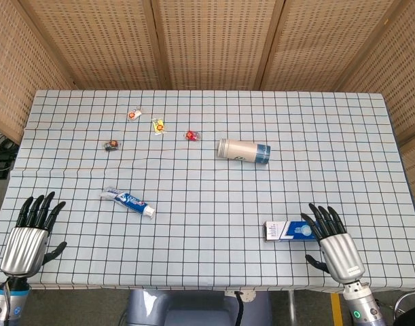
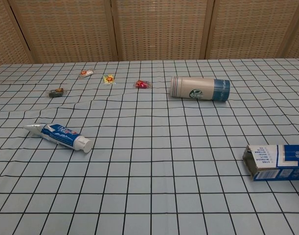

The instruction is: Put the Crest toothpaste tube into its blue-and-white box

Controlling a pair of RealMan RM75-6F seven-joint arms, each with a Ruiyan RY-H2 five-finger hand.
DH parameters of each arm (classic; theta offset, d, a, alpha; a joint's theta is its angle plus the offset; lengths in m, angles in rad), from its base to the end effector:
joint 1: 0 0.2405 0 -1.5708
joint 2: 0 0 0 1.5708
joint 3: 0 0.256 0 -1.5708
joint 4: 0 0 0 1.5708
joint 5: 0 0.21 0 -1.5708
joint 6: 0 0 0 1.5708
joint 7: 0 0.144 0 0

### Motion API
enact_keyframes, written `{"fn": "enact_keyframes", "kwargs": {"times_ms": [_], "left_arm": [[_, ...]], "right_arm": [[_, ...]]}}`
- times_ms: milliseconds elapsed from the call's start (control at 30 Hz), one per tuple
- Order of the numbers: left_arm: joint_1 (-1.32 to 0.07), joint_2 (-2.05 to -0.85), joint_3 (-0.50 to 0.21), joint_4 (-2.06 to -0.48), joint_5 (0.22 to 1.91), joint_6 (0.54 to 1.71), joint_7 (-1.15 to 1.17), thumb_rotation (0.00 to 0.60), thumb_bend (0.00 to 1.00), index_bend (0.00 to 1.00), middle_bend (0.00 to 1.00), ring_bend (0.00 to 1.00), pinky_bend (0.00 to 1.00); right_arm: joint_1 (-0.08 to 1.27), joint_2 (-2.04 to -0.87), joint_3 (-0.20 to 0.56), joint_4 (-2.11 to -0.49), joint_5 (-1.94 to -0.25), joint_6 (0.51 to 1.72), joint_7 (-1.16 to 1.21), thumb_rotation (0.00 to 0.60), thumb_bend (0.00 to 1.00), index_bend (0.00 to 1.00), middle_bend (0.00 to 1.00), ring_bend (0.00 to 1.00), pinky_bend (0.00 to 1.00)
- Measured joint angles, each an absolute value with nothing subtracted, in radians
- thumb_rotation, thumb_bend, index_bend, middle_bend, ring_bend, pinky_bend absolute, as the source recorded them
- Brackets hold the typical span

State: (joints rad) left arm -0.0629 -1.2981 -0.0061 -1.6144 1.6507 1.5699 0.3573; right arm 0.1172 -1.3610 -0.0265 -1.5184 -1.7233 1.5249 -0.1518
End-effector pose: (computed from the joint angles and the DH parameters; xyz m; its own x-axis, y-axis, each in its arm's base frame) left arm -0.2732 0.1623 0.1030 0.5491 -0.0675 0.8330 0.8236 -0.1252 -0.5531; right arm -0.2683 -0.1689 0.0753 0.4096 0.0001 0.9123 -0.8792 -0.2670 0.3947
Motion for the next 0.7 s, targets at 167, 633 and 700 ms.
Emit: {"fn": "enact_keyframes", "kwargs": {"times_ms": [167,633,700], "left_arm": [[-0.097,-1.278,-0.042,-1.63,1.603,1.517,0.354,0.6,0.23,0.25,0.03,0.12,0.14],[-0.324,-1.258,-0.163,-1.642,1.323,1.154,0.455,0.6,0.24,0.33,0.11,0.18,0.17],[-0.356,-1.265,-0.175,-1.636,1.283,1.115,0.477,0.6,0.24,0.33,0.11,0.18,0.17]], "right_arm": [[0.121,-1.371,-0.025,-1.503,-1.705,1.501,-0.155,0.6,0.16,0.15,0.0,0.0,0.0],[0.13,-1.383,-0.013,-1.485,-1.671,1.478,-0.149,0.6,0.17,0.16,0.0,0.0,0.0],[0.131,-1.385,-0.012,-1.48,-1.667,1.474,-0.148,0.6,0.17,0.16,0.0,0.0,0.0]]}}
